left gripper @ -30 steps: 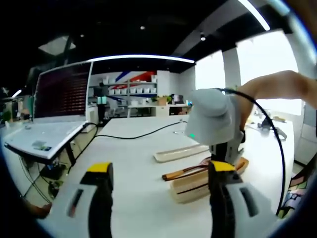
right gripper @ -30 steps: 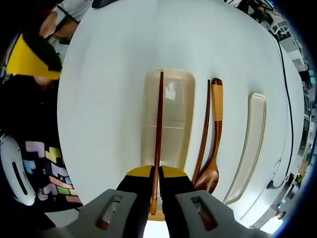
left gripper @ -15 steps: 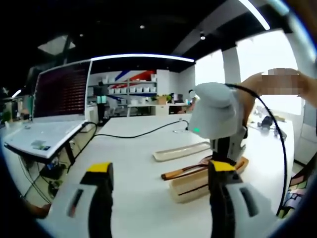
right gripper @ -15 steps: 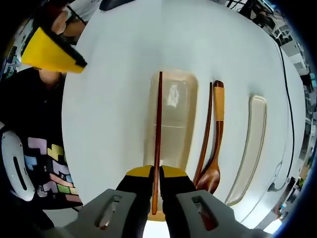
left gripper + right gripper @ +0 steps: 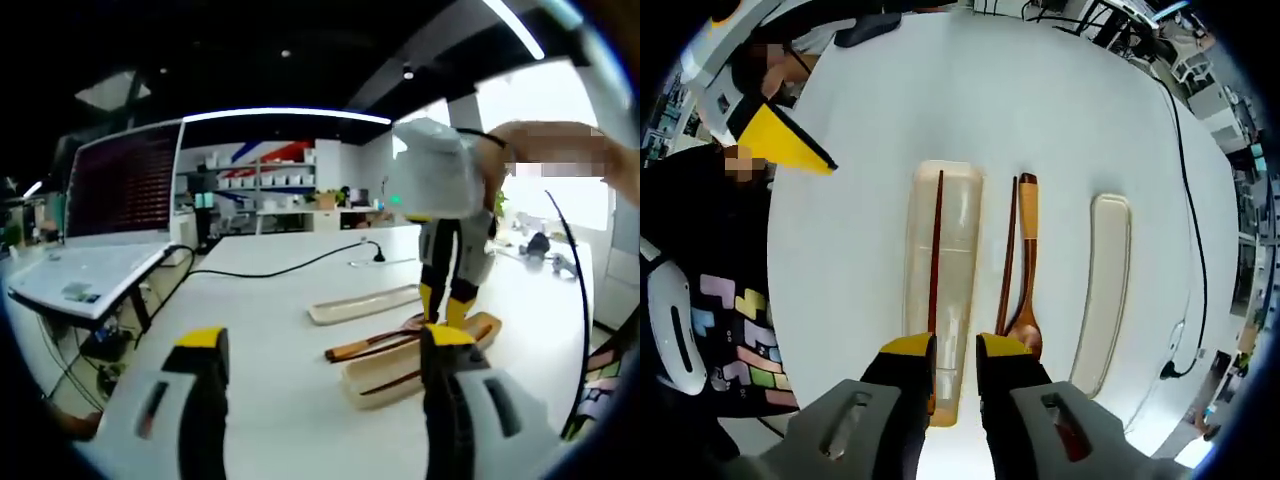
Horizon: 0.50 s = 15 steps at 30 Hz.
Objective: Arrange the utensils inside the cutlery case until each visible utensil rests in its matching compartment.
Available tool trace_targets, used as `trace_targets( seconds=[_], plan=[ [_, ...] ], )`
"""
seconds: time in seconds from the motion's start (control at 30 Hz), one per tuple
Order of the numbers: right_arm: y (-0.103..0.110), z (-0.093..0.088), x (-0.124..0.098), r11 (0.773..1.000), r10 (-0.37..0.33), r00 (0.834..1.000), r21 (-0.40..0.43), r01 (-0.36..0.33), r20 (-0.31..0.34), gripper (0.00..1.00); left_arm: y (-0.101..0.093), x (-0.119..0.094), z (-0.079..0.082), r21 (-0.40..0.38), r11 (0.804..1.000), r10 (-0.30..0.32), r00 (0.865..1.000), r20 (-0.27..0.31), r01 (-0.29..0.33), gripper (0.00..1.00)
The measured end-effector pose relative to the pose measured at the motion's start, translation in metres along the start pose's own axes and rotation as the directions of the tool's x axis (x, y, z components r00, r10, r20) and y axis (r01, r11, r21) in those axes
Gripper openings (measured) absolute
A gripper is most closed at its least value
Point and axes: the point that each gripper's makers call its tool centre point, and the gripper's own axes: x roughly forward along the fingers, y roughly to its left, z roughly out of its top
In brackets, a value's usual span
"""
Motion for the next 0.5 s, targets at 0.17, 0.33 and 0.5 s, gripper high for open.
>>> trace_targets(
  seconds=[0.17, 0.33, 0.5],
  plan=[
    [-0.017, 0.003, 0.005, 1.000, -0.025, 0.999, -0.007, 0.025, 0.027, 0.15, -0.001, 0.001, -0.001, 0.000, 1.000, -0.002, 1.000, -0.001, 0.002, 0.83],
    [-0.027, 0.002, 0.020, 1.000, -0.016, 0.999, 0.023, 0.015, 0.045, 0.15, 0.000, 0.000, -0.001, 0.000, 1.000, 0.000, 1.000, -0.002, 0.000, 0.83],
    [-0.029, 0.004, 0.029, 1.000, -0.001, 0.998, 0.022, 0.000, 0.061, 0.13, 0.003, 0.002, -0.002, -0.003, 1.000, 0.004, 1.000, -0.004, -0.004, 0.83]
  ],
)
